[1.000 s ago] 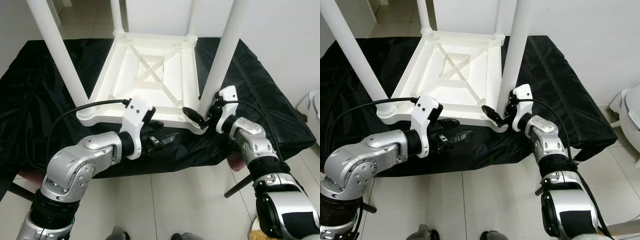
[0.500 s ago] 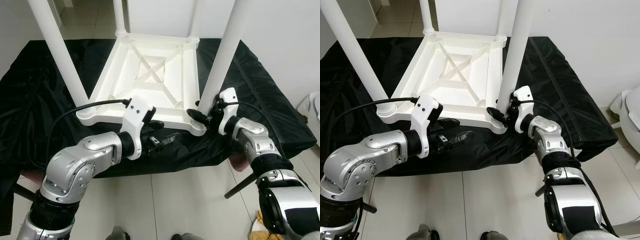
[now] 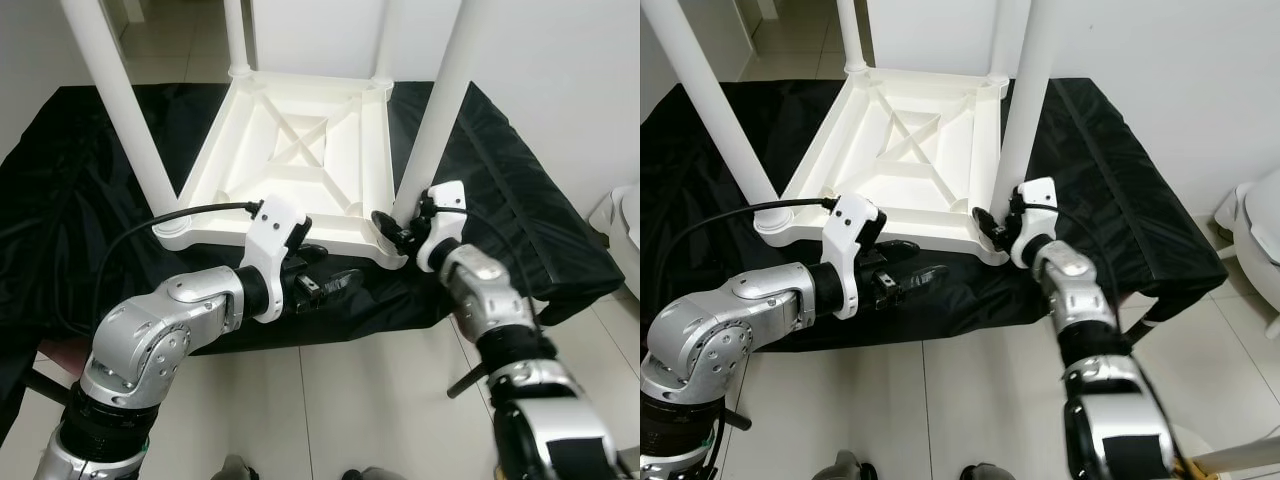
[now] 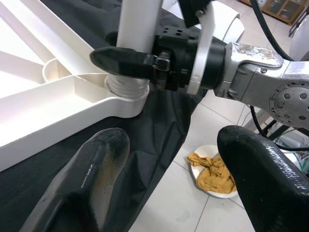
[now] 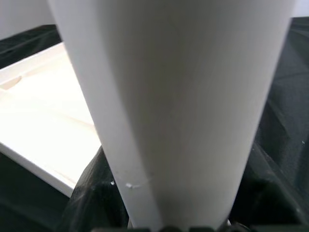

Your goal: Building children table

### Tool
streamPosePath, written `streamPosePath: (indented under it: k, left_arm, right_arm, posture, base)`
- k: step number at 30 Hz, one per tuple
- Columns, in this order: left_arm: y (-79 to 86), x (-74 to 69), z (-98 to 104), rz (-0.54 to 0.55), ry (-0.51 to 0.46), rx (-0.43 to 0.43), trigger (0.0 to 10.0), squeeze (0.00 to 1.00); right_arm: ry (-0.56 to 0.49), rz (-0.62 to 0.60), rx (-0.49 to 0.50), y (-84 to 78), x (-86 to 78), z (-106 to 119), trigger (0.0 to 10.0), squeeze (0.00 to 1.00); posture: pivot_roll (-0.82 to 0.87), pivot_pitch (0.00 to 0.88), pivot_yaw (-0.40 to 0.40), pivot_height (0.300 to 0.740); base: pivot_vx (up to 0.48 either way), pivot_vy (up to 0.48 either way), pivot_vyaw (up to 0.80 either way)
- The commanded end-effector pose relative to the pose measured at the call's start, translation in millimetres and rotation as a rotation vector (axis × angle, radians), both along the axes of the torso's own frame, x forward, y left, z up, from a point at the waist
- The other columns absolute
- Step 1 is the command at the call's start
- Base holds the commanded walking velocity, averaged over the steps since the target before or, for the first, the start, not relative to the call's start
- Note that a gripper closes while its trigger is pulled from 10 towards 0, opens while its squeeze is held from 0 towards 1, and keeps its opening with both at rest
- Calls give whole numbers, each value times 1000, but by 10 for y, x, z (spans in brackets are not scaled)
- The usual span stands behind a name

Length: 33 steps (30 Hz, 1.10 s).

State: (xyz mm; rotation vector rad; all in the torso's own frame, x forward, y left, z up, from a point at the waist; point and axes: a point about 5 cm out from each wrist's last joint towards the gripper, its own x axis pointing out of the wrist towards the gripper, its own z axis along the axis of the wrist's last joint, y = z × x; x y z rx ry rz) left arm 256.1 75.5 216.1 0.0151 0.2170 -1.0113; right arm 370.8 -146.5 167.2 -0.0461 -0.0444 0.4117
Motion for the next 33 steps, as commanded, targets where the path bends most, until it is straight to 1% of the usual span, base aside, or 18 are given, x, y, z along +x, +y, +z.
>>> streamPosePath:
  k: [1,3,4,5,7,10,11,12,15,16,17,18,20,24,25,27,33]
  left_arm:
    - [-11,-34,-11,-16,5,8,10000,0]
    - [-25,-48,-22,-22,9,7,10000,0]
    - [-25,-48,-22,-22,9,7,10000,0]
    - [-32,-56,-29,-25,12,5,10000,0]
    - [-33,-58,-30,-25,13,4,10000,0]
    - [-40,-64,-36,-27,15,2,10000,0]
    - [-40,-64,-36,-27,15,2,10000,0]
    - [-42,-66,-39,-27,16,2,10000,0]
    - [-47,-68,-43,-29,16,-1,10000,0]
    - [-47,-68,-43,-29,16,-1,10000,0]
    - [-49,-69,-44,-29,16,0,10000,0]
    - [-55,-71,-43,-31,15,-1,10000,0]
    - [-59,-73,-42,-33,15,-1,10000,0]
    - [-51,-83,-47,-34,16,2,10000,0]
    - [-46,-83,-48,-32,16,2,10000,0]
    - [-42,-85,-49,-31,16,2,10000,0]
    - [-50,-80,-47,-39,14,8,10000,0]
  right_arm:
    - [62,-67,57,20,-35,-132,0,0]
    - [61,-174,82,77,-66,-145,0,0]
    - [61,-174,82,77,-66,-145,0,0]
    - [57,-256,90,113,-95,-144,0,0]
    - [55,-277,94,126,-104,-142,0,0]
    - [60,-363,93,206,-151,-158,0,0]
    - [60,-363,93,206,-151,-158,0,0]
    - [62,-383,95,248,-170,-164,0,0]
    - [70,-409,127,499,-219,-170,0,0]
    - [70,-409,127,499,-219,-170,0,0]
    - [66,-395,133,565,-229,-158,0,0]
    - [62,-384,133,593,-234,-148,0,0]
    - [59,-377,132,604,-236,-142,0,0]
    - [75,-392,138,562,-255,-146,0,0]
    - [76,-397,134,560,-258,-147,10000,0]
    - [78,-408,126,565,-269,-144,10000,0]
    - [77,-394,113,577,-284,-152,10000,0]
  posture:
    - [-19,110,11,740]
    - [-21,112,6,740]
    - [-21,112,6,740]
    - [-22,110,3,740]
    - [-22,110,3,740]
    - [-23,105,-4,740]
    - [-23,105,-4,740]
    - [-25,101,-6,740]
    - [-25,95,-10,740]
    - [-25,95,-10,740]
    - [-25,95,-10,740]
    - [-23,93,-13,740]
    - [-23,93,-13,740]
    - [-18,90,-15,740]
    - [-18,88,-13,740]
    - [-18,87,-13,740]
    - [-20,80,-7,740]
  base:
    - [0,0,0]
    - [0,0,0]
    - [0,0,0]
    - [0,0,0]
    - [0,0,0]
    - [0,0,0]
    - [0,0,0]
    - [0,0,0]
    - [0,0,0]
    - [0,0,0]
    - [0,0,0]
    - [0,0,0]
    - [0,0,0]
    - [0,0,0]
    - [0,0,0]
    - [0,0,0]
    - [0,0,0]
